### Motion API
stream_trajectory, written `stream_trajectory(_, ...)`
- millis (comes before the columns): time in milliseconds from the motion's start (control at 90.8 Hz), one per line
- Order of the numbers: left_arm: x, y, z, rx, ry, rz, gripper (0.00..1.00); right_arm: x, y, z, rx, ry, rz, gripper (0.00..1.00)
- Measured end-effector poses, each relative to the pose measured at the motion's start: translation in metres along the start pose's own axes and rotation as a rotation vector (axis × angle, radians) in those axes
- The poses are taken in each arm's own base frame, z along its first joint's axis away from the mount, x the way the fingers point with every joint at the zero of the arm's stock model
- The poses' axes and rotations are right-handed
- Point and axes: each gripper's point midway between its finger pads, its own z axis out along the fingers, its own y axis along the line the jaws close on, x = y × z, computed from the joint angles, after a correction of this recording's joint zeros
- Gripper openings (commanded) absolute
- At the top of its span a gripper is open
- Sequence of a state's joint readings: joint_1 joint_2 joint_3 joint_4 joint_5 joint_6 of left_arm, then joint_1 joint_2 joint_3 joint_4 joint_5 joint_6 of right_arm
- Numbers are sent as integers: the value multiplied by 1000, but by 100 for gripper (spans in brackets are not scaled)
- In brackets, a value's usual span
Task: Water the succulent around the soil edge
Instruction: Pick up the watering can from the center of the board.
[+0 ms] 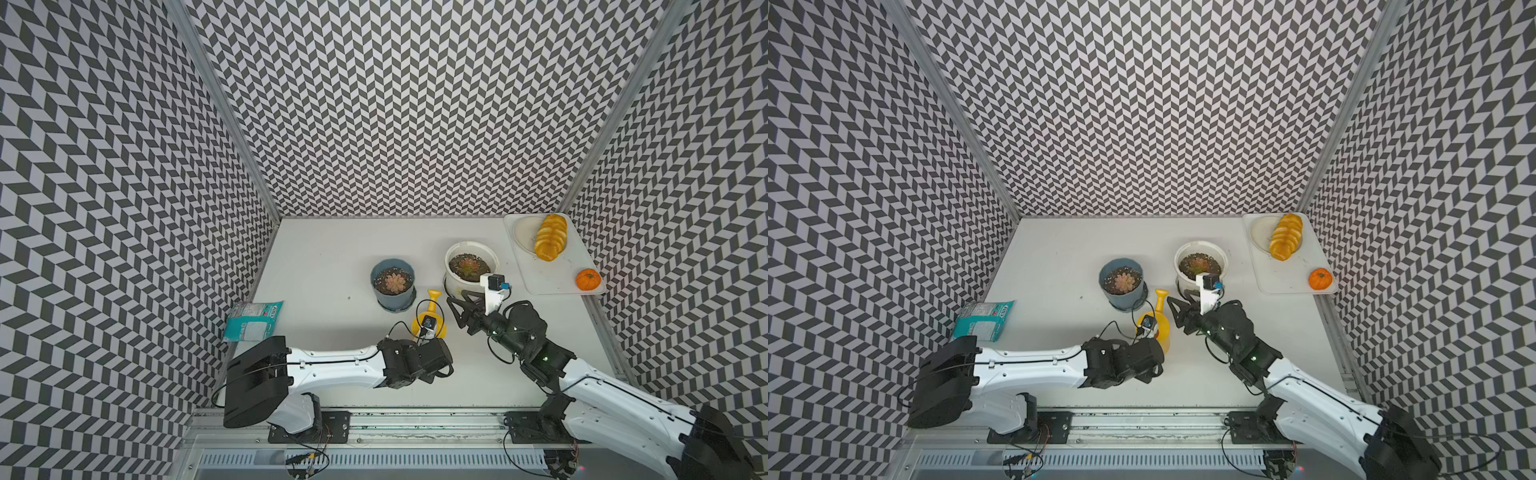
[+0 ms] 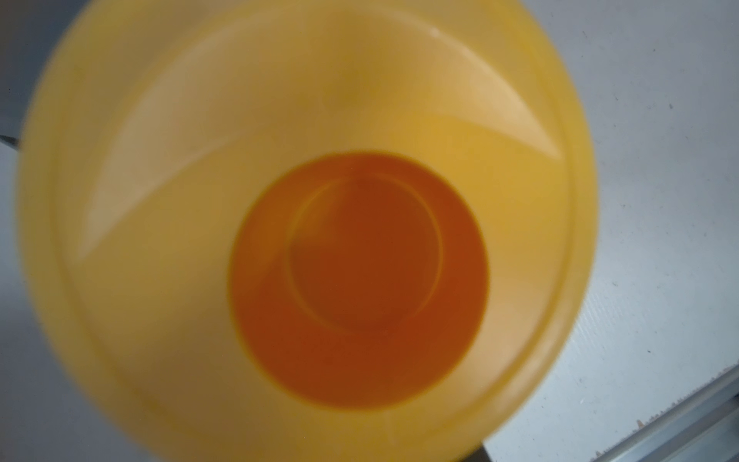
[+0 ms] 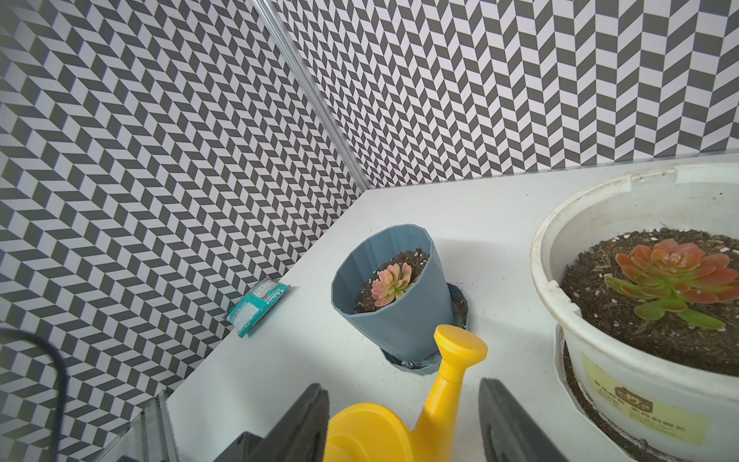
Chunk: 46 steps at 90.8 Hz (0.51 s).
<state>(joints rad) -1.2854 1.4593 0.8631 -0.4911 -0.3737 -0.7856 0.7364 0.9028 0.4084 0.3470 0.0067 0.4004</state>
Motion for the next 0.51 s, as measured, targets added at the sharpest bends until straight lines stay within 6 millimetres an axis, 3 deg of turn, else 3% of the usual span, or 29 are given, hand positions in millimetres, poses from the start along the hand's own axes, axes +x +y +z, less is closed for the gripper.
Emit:
stream_trajectory(187, -1, 6, -1, -32, -12, 15, 0, 1, 0, 0, 0, 2, 0, 63)
stream_trajectory(507, 1, 13, -13, -40, -1, 28, 0, 0, 0, 0, 0, 1, -3, 62)
